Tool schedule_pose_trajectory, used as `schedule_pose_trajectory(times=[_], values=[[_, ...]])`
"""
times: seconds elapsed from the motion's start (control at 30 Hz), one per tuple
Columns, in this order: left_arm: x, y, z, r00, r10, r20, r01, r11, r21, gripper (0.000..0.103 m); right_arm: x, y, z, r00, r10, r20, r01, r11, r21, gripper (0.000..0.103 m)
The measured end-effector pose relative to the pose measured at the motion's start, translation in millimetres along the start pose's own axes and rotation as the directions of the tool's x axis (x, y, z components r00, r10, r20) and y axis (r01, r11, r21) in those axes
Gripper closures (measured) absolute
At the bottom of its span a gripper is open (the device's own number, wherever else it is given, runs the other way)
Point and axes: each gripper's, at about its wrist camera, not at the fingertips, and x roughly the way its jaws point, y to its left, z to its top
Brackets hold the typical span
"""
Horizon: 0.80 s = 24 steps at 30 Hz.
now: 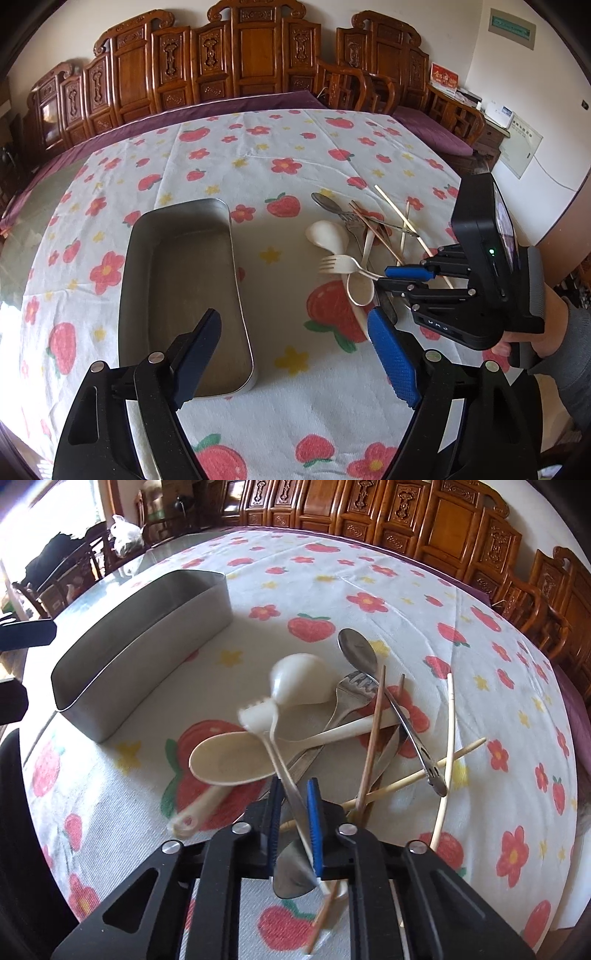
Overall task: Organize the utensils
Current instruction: 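Grasp a white plastic fork with the right tool while the left tool grasps a white plastic spoon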
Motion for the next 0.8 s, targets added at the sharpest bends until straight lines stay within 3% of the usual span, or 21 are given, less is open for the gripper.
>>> schedule_pose_trajectory(times=[0.37,0.57,0.73,0.8], values=[[13,-9,7,1.0,0.012,-0.01,-0.012,1.0,0.025,0.025,-38,-13,-5,0.992,0.035,0.119,-0.045,0.996,0.081,0.095],[34,-18,17,0.999,0.017,-0.028,-0.016,0.999,0.05,0.03,-62,-35,-9,0.975,0.029,0.219,-0.07,0.981,0.182,0.095],[53,-25,20,0.999,0.011,-0.051,-0.008,0.998,0.06,0.035,-74,-51,-11,0.967,-0.005,0.253,-0.056,0.971,0.232,0.095],[63,-28,20,0.998,0.002,-0.067,0.002,0.998,0.06,0.041,-77,-58,-13,0.967,-0.014,0.255,-0.052,0.966,0.254,0.095]])
